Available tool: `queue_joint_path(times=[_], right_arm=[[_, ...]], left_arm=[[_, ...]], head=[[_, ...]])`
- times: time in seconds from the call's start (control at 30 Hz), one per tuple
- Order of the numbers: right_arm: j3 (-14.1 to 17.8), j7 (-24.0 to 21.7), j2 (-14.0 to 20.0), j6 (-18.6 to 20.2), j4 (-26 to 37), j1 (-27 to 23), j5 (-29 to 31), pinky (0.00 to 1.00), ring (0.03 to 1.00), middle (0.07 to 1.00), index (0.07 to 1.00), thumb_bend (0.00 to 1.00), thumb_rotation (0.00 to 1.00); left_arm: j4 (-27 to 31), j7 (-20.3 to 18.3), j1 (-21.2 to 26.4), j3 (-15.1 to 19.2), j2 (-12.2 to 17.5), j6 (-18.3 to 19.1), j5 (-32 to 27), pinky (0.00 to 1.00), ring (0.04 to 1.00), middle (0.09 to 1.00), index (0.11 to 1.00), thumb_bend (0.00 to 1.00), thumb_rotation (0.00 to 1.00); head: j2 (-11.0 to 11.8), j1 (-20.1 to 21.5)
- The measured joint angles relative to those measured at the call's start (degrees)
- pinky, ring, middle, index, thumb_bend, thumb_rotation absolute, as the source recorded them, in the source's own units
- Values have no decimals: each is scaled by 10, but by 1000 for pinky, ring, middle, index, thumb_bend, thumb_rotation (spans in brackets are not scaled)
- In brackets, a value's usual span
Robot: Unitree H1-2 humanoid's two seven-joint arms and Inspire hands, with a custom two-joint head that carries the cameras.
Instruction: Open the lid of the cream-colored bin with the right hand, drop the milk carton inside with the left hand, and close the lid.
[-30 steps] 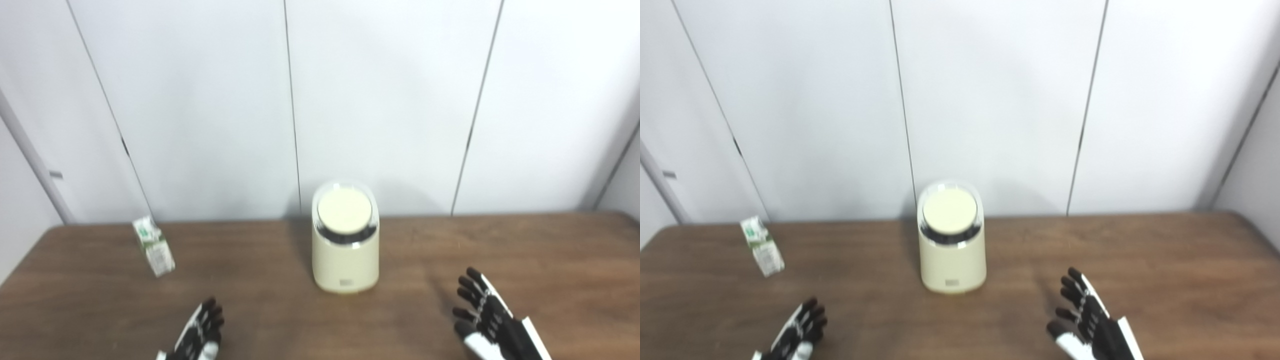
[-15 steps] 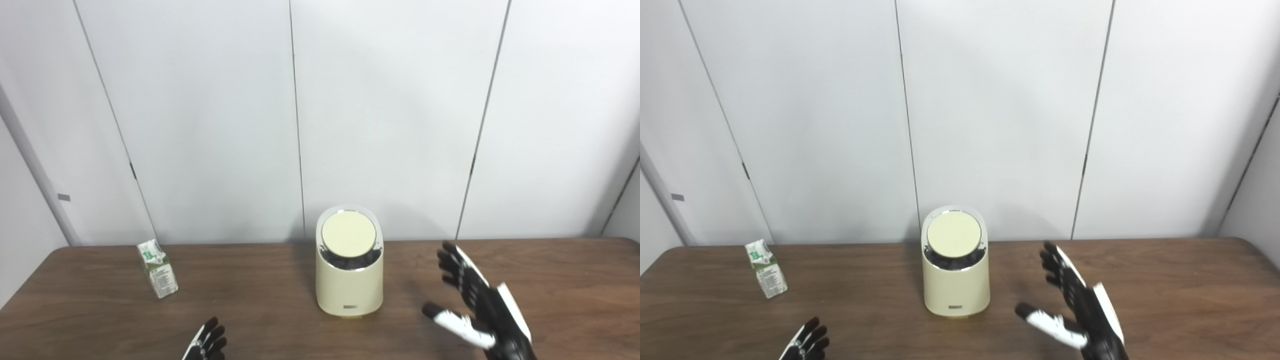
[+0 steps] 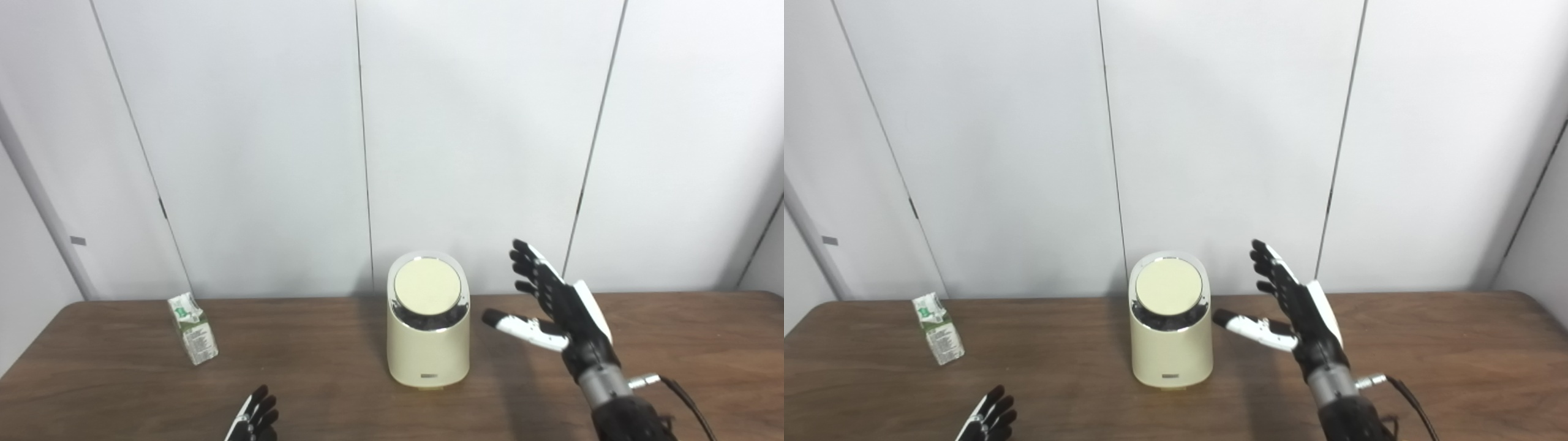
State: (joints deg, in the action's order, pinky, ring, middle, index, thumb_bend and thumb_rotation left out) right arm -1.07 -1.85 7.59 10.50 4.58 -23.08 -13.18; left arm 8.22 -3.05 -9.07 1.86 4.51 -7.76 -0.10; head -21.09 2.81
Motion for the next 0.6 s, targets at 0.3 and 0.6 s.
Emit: queue_joint_path(times=[0.3, 0.6], right_arm=[[-37, 2, 17, 1, -109, -83, -44, 828, 895, 890, 899, 872, 362], [-51, 2, 30, 5, -169, -132, -59, 821, 877, 880, 896, 877, 363]], left_arm=[[-1, 0, 2, -5, 0, -1, 6, 933, 922, 938, 998, 295, 699], [-1, 0, 3, -7, -2, -1, 7, 929, 919, 932, 992, 298, 709]], head=[[-3, -4], [-11, -10]])
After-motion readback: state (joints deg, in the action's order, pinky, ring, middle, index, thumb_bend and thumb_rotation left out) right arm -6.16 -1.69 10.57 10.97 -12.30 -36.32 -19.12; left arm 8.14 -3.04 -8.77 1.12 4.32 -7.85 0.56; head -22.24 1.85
